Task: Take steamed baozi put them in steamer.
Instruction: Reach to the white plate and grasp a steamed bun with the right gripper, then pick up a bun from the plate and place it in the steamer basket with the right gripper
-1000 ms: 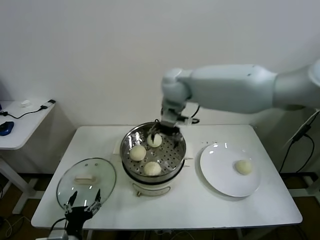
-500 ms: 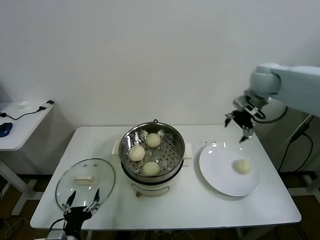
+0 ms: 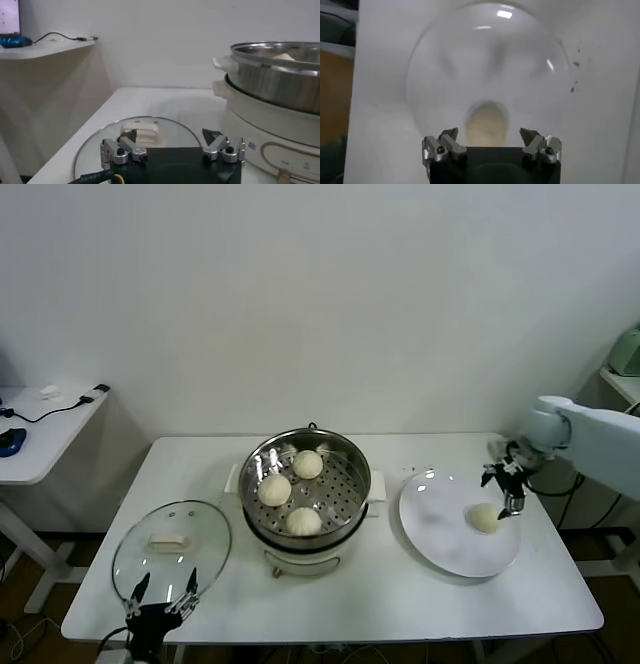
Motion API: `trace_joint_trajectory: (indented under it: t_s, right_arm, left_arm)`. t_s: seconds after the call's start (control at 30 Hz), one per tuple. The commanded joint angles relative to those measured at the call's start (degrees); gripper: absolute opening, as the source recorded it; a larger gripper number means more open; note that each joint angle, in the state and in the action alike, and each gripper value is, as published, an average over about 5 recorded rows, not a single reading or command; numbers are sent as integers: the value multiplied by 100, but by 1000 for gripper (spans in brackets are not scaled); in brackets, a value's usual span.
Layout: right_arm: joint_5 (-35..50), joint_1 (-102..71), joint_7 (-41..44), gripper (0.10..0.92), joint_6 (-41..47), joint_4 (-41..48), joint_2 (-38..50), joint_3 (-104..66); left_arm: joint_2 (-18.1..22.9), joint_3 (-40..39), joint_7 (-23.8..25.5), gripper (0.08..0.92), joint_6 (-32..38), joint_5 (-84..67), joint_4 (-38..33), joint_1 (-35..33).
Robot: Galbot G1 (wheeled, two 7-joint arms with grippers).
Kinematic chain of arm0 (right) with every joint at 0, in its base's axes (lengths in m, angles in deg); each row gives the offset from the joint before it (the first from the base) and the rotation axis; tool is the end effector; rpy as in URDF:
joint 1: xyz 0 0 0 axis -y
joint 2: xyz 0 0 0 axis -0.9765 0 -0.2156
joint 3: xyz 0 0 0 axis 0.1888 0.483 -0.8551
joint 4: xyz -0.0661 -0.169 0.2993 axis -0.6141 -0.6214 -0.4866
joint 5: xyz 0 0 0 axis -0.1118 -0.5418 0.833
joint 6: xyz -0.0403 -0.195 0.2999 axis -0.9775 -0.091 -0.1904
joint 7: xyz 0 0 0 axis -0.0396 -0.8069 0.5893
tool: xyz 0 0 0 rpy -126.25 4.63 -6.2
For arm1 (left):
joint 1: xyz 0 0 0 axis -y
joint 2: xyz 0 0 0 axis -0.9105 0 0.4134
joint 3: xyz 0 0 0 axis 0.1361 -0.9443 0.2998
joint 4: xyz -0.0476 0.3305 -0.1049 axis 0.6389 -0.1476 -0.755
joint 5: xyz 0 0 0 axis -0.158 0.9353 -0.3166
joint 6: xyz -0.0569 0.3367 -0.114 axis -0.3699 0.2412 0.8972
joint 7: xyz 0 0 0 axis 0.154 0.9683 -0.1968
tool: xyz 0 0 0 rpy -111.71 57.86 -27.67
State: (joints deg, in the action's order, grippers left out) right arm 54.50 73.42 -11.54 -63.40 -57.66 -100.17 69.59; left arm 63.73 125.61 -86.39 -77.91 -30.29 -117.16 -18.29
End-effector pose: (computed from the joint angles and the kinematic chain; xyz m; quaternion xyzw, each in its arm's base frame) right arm 0.5388 -0.2127 -0.1721 0.4968 -0.5011 0.5415 0.4569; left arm 0.1142 0.0705 -0.3355 0.0636 -0.9825 0.0063 0.1747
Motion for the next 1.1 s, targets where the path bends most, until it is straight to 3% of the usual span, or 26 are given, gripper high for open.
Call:
trace_joint_trajectory:
  t_s: [0.03,0.43,0.73,0.87,1.1]
  right_arm:
    - [-567,-1576,-150,823,230,1021,-140,-1305]
    - [-674,-1701,-284,820,177,1339,-571,-1582]
    - [-416,-1190,-208,658,302,856,-346,-1256]
    - [278,111,-220,639,423,250,-226,-380]
    - [2766,3306,-360,636,936,-1080,-836,1879]
  left_arm:
    - [5,3,1,823,-3,8,-4,-7]
    - [10,-5,-1,823,2,19,46,-7]
    - [-1,-2,-8,823,2,7,3,-26]
    - [1,-26,-16,823,4,15,-15,-50]
    - [-6,-52,-16,823,-9,39,-91,-77]
